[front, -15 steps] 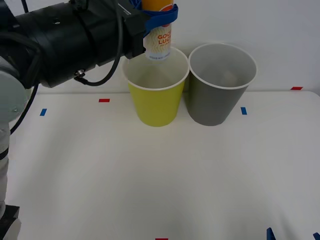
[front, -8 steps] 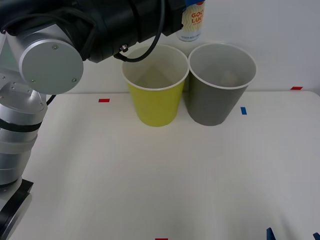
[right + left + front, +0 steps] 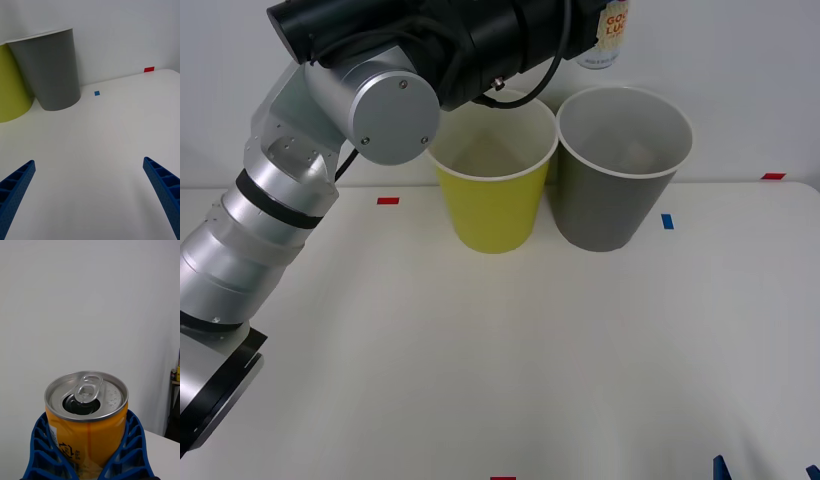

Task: Put cans in the gray bin and PET bottles in the light green bin.

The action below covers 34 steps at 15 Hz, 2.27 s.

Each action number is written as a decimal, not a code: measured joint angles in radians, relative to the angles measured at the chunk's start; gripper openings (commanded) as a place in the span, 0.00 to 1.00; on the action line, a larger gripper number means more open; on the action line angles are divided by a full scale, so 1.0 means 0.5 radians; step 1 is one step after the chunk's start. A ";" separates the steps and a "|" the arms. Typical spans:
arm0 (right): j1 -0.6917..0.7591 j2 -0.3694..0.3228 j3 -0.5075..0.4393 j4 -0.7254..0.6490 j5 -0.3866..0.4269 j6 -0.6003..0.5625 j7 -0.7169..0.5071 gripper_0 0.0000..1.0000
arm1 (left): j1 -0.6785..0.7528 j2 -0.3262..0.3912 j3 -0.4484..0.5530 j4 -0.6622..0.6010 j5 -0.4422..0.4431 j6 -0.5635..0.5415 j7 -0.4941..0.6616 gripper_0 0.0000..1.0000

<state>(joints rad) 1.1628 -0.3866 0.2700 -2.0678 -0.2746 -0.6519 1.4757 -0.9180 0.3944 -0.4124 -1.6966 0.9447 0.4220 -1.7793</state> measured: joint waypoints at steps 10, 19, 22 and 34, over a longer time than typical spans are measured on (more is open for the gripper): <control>0.000 0.000 0.000 0.000 0.000 0.000 0.000 1.00 | -0.262 -0.049 -0.397 0.498 -0.010 -0.524 0.022 0.00; 0.000 0.000 0.000 0.000 0.000 0.000 0.000 1.00 | -0.361 -0.174 -0.413 0.688 0.006 -0.533 0.028 0.00; 0.000 0.000 0.000 0.000 0.000 0.000 0.000 1.00 | -0.361 -0.174 -0.551 0.742 0.016 -0.745 0.053 0.00; 0.000 0.000 0.000 0.000 0.000 0.000 0.000 1.00 | -0.364 -0.164 -0.606 0.780 0.032 -0.817 0.100 1.00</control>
<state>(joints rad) 1.1628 -0.3866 0.2700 -2.0678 -0.2746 -0.6519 1.4757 -1.0998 0.3125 -0.7156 -1.3068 0.9606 0.0137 -1.7295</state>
